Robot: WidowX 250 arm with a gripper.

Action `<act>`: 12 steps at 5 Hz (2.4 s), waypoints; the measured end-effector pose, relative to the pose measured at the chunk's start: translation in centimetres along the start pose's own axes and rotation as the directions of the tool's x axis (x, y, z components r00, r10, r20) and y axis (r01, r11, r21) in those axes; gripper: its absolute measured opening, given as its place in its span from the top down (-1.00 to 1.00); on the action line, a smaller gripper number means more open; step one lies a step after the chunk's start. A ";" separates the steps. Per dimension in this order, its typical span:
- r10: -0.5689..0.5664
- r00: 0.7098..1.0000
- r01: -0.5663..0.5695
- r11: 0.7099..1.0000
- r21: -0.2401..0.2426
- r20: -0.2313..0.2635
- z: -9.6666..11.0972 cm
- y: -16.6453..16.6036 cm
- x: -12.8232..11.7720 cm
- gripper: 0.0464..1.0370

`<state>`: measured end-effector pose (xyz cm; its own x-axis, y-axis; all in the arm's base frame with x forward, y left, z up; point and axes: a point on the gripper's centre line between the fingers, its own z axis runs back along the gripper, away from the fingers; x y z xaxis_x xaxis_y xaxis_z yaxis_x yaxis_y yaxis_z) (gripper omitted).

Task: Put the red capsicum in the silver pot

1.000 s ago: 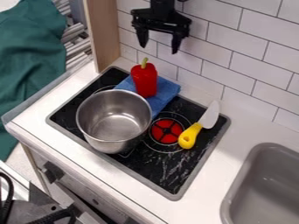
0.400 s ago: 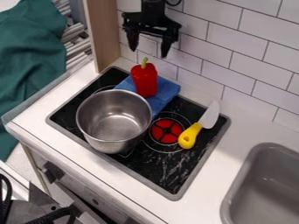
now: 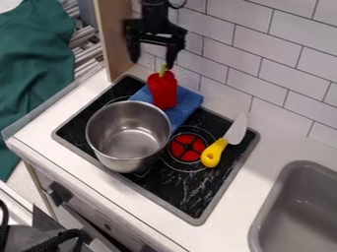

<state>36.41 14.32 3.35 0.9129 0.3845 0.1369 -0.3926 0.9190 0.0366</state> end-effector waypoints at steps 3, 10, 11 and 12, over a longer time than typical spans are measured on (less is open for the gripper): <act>-0.004 0.999 0.004 1.000 -0.012 -0.034 -0.8 0.4 -1.2 -0.82; -0.270 0.956 0.288 0.937 -0.197 0.110 3.5 -7.7 -2.4 0.95; -0.349 0.919 0.389 0.877 -0.280 0.185 6.0 -9.2 -3.4 0.95; -0.337 0.914 0.390 0.884 -0.256 0.227 8.3 -6.7 -4.3 0.95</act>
<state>34.16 5.80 10.78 0.9411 0.0216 0.3375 0.0376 0.9851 -0.1679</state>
